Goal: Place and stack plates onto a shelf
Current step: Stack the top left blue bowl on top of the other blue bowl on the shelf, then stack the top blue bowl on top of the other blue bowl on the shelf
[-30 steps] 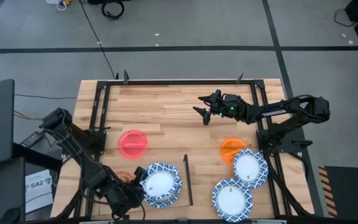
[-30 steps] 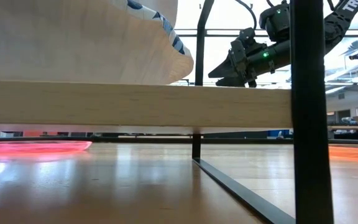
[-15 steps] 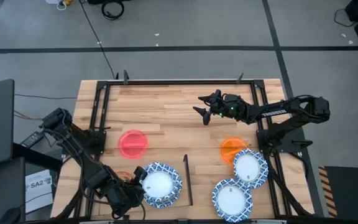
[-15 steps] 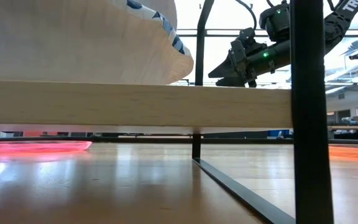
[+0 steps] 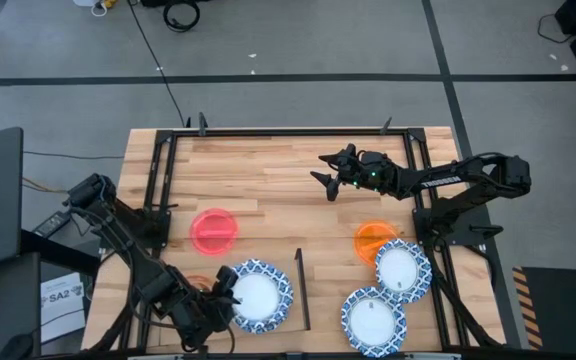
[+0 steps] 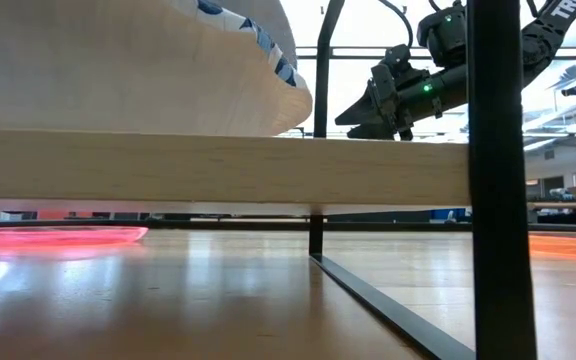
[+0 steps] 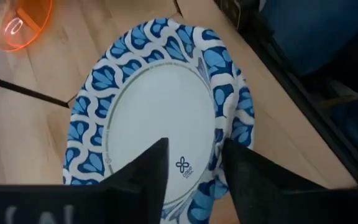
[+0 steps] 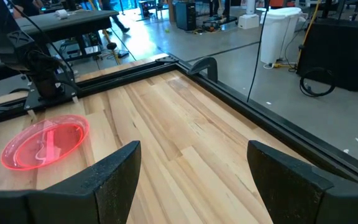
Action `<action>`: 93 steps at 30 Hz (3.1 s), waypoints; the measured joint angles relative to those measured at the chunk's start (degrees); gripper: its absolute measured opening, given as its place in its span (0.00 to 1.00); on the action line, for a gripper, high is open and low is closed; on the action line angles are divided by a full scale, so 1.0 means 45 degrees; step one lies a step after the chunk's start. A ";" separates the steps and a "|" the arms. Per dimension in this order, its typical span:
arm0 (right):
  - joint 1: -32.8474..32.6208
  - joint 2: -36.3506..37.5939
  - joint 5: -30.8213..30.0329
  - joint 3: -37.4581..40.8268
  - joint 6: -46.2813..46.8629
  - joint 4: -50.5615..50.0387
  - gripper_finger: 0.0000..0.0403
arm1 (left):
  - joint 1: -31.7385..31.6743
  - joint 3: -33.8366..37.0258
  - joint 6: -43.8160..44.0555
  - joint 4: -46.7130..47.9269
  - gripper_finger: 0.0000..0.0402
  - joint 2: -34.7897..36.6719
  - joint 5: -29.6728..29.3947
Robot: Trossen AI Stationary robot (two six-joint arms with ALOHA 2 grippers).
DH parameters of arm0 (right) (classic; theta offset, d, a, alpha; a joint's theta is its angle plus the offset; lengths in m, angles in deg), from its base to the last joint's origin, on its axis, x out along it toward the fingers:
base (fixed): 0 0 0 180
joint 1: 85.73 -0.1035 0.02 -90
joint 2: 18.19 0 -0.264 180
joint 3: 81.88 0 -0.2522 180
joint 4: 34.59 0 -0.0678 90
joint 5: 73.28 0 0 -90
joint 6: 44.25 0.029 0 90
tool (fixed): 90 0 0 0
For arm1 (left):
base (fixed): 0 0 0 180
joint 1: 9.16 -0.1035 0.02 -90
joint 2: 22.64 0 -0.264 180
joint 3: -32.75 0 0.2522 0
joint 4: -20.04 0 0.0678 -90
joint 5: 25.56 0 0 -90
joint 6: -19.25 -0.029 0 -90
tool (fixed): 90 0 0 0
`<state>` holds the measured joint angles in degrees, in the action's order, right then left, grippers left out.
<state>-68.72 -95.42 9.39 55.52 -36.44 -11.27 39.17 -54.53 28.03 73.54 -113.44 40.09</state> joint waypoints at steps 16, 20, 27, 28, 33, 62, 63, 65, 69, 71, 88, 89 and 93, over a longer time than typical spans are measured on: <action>-0.0003 0.0000 -0.0001 0.0000 -0.0001 0.0005 0.74 | 0.0000 0.0000 0.0009 -0.1037 0.49 0.0004 0.0135; 0.0000 0.0000 -0.0002 0.0000 -0.0004 0.0005 0.74 | 0.0000 0.0000 0.0005 -0.1032 0.49 0.0004 0.0135; 0.0002 0.0000 0.0000 0.0000 0.0016 0.0023 0.74 | -0.0017 0.0000 0.0241 -0.0883 0.49 0.0009 0.0135; -0.0002 0.0000 0.0000 0.0000 0.0029 0.0044 0.74 | -0.0062 0.0000 0.0238 -0.0804 0.49 0.0011 0.0147; 0.0002 0.0000 0.0733 0.0000 0.0034 0.0216 0.74 | -0.0418 0.0005 0.0238 -0.0350 0.49 0.0382 0.0143; -0.0143 0.4402 0.5761 0.0000 0.0039 -0.1437 0.74 | -0.5255 0.0005 -0.0766 0.3995 0.49 0.5540 0.1580; -0.0210 0.4624 0.5836 0.0000 0.0039 -0.1748 0.74 | -0.5500 0.0005 -0.0961 0.3995 0.49 0.5693 0.1671; -0.0360 0.5043 0.5876 0.0000 0.0039 -0.2335 0.74 | -0.5998 0.0005 -0.1343 0.3995 0.49 0.5936 0.1800; -0.0596 0.5863 0.5877 0.0000 0.0039 -0.3588 0.74 | -0.6964 0.0232 -0.1941 0.3757 0.49 0.6434 0.2364; -0.0650 0.6304 0.5877 0.0000 0.0040 -0.4258 0.74 | -0.7507 0.0745 -0.2225 0.3264 0.49 0.6825 0.2897; -0.0707 0.8906 0.5455 -0.1655 0.0997 -1.2148 0.74 | -1.1760 0.5853 -0.4751 -0.1481 0.49 0.8868 0.5125; -0.0707 0.8854 0.5278 -0.2017 0.0893 -1.2946 0.74 | -1.1971 0.6007 -0.4775 -0.1661 0.49 0.8868 0.5195; -0.0707 0.8613 0.4873 -0.3458 0.0815 -1.5526 0.74 | -1.2758 0.6265 -0.4770 -0.2144 0.49 0.8859 0.5515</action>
<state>-71.91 -56.66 31.32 39.95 -32.77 -81.14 -18.24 -26.33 6.56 63.89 -73.58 64.90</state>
